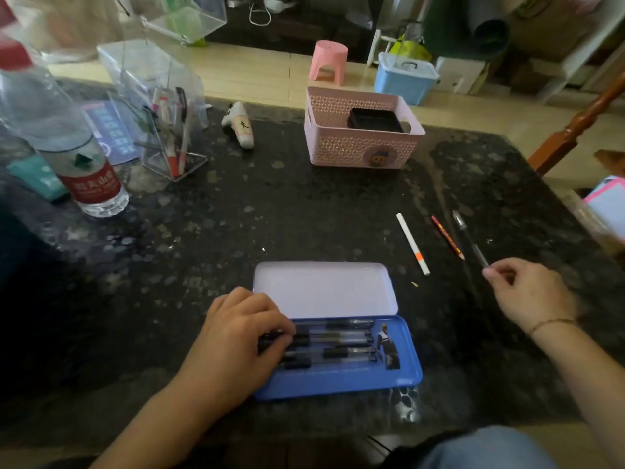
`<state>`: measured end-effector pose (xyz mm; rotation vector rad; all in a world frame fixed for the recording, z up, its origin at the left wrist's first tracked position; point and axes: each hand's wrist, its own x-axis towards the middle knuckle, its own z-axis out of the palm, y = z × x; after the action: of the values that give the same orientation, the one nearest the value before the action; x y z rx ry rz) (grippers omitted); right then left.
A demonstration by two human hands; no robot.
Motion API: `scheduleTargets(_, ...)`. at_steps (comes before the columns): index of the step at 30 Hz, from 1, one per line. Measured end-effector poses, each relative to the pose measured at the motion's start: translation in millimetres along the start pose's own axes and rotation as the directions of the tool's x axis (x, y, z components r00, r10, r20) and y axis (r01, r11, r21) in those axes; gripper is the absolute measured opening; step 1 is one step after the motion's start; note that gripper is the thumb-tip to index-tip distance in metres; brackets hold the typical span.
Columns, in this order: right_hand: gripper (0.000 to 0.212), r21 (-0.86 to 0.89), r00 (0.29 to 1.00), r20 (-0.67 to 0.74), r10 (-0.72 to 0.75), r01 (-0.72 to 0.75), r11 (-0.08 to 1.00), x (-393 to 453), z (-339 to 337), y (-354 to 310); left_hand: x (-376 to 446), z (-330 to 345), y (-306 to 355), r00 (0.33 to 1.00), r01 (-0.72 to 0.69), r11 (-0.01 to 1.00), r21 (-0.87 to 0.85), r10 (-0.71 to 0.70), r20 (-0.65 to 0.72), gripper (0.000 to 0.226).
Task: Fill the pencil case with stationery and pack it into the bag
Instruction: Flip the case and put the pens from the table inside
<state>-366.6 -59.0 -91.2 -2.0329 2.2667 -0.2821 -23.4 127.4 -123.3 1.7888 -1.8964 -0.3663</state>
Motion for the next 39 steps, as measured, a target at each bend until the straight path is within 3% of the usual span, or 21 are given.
scheduleTargets(2,0.011,0.112,0.964,-0.109,-0.243,0.255,0.96,-37.6,-7.8,-13.4,-0.5,-0.7,0.9,1.0,0.002,1.0,0.01,-0.002,0.004,0.013)
scheduleTargets(5,0.006,0.201,0.809,-0.109,-0.578,0.587,0.784,-97.4,-9.3,-35.9,-1.9,-2.1,1.1,1.0,0.002,1.0,-0.007,-0.002,0.0,0.014)
scheduleTargets(10,0.019,0.157,0.583,-0.103,-0.806,0.809,0.566,-145.2,10.8,-54.9,-6.8,-18.5,-1.2,0.991,0.022,0.957,-0.29,-0.06,-0.121,0.026)
scheduleTargets(12,0.017,0.077,0.528,-0.1,-0.843,0.849,0.522,-150.2,19.0,-58.9,-7.8,-24.1,-3.7,0.995,-0.027,0.961,-0.276,-0.001,-0.102,0.024)
scheduleTargets(15,0.015,0.044,0.504,-0.069,-0.861,0.864,0.502,-152.4,27.3,-64.8,-9.8,-25.9,-4.1,0.989,-0.131,0.979,-0.154,0.139,0.041,0.02)
scheduleTargets(21,0.023,0.181,0.589,0.016,-0.808,0.793,0.581,-154.6,33.0,-71.7,-11.2,-19.8,3.5,0.952,-0.228,0.973,-0.044,0.232,0.201,0.035)
scheduleTargets(25,0.019,0.26,0.635,0.052,-0.771,0.736,0.625,-153.0,25.9,-71.7,-11.7,-16.2,6.9,0.926,-0.212,0.977,-0.02,0.207,0.317,0.066)
scheduleTargets(28,0.015,0.217,0.703,-0.025,-0.71,0.697,0.683,-122.7,9.5,-64.6,-11.4,-8.8,3.0,0.934,-0.204,0.978,0.042,0.181,0.309,0.08)
scheduleTargets(31,0.011,0.185,0.885,-0.138,-0.445,0.464,0.866,-49.8,6.3,-46.9,-8.6,-3.1,-0.8,0.95,-0.19,0.978,0.091,0.159,0.269,0.087)
scheduleTargets(33,0.018,0.15,0.97,-0.101,-0.221,0.234,0.96,2.5,14.3,-29.1,-5.4,-0.6,-1.7,0.952,-0.162,0.985,0.066,0.139,0.272,0.088)
scheduleTargets(36,0.034,0.086,1.0,-0.003,-0.012,0.012,0.996,52.8,29.8,-11.3,2.4,2.4,0.7,0.954,-0.128,0.991,-0.022,0.129,0.271,0.088)
scheduleTargets(39,0.04,0.02,0.999,0.049,0.008,-0.009,1.0,69.3,41.9,-12.1,13.0,6.0,6.1,0.955,-0.105,0.992,-0.066,0.119,0.272,0.087)
